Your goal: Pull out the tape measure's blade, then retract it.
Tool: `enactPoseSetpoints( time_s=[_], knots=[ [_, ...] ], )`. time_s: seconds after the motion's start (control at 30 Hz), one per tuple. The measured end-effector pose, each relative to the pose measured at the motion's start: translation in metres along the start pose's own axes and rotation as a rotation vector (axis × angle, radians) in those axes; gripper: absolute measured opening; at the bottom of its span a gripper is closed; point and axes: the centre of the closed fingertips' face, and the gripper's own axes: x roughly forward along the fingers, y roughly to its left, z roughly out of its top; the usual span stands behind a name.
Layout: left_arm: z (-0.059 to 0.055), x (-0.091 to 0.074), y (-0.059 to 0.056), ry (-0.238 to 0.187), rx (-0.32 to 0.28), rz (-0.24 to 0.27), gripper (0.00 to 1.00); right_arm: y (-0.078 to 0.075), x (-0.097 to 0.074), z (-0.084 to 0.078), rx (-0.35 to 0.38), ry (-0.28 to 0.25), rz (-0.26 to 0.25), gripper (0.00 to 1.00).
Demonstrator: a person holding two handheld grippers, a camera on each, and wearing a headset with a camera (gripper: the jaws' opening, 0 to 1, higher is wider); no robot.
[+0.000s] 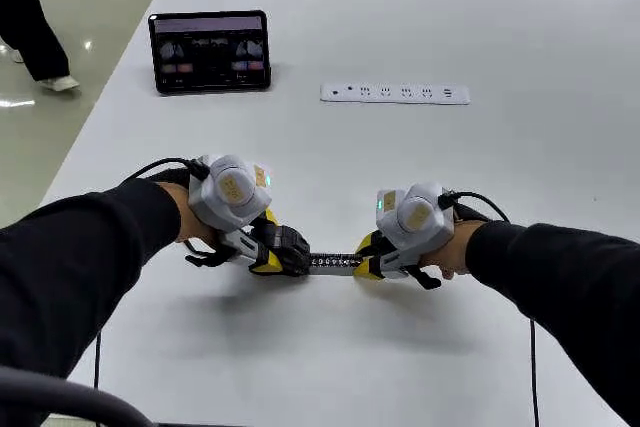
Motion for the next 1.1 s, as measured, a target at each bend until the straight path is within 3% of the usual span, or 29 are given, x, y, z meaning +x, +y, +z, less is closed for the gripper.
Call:
enactPoseSetpoints(
  time_s=[1.1],
  knots=[
    [-0.001, 0.0, 0.001, -0.013, -0.009, 0.003, 0.32, -0.004, -0.022, -0.03, 0.038, 0.01, -0.012, 0.09]
  ],
)
